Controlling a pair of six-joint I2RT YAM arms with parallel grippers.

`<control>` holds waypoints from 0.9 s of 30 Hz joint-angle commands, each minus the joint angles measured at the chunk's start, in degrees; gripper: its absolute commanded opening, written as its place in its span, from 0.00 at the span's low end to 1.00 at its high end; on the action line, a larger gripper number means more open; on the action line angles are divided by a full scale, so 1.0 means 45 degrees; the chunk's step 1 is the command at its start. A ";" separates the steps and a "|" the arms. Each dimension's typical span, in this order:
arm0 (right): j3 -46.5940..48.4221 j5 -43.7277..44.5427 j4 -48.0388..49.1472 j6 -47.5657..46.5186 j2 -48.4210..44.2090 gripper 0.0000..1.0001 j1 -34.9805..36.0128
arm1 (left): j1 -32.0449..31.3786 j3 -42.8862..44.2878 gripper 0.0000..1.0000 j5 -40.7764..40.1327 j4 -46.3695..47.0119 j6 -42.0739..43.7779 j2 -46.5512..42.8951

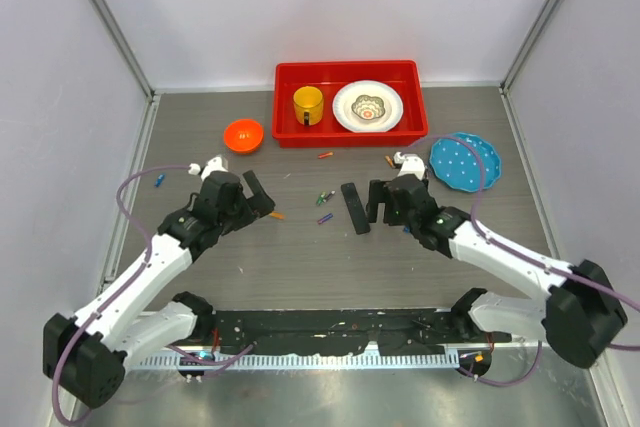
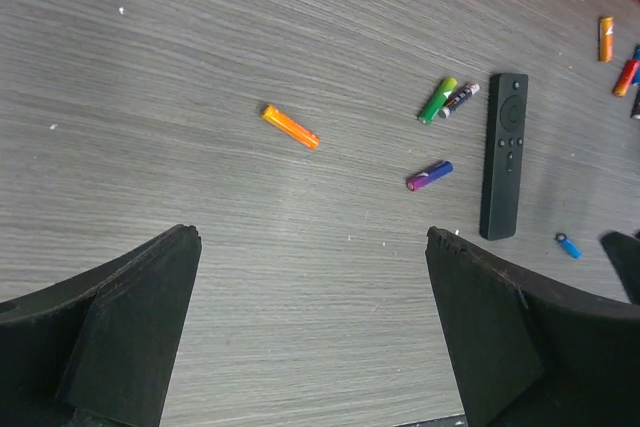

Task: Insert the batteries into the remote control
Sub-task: Pick up the remote control from the center of the board.

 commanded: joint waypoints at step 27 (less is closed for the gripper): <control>0.3283 -0.1274 0.0725 -0.1192 0.6931 0.89 0.0033 | -0.0011 -0.2105 1.00 0.1719 0.0567 0.0237 -0.3446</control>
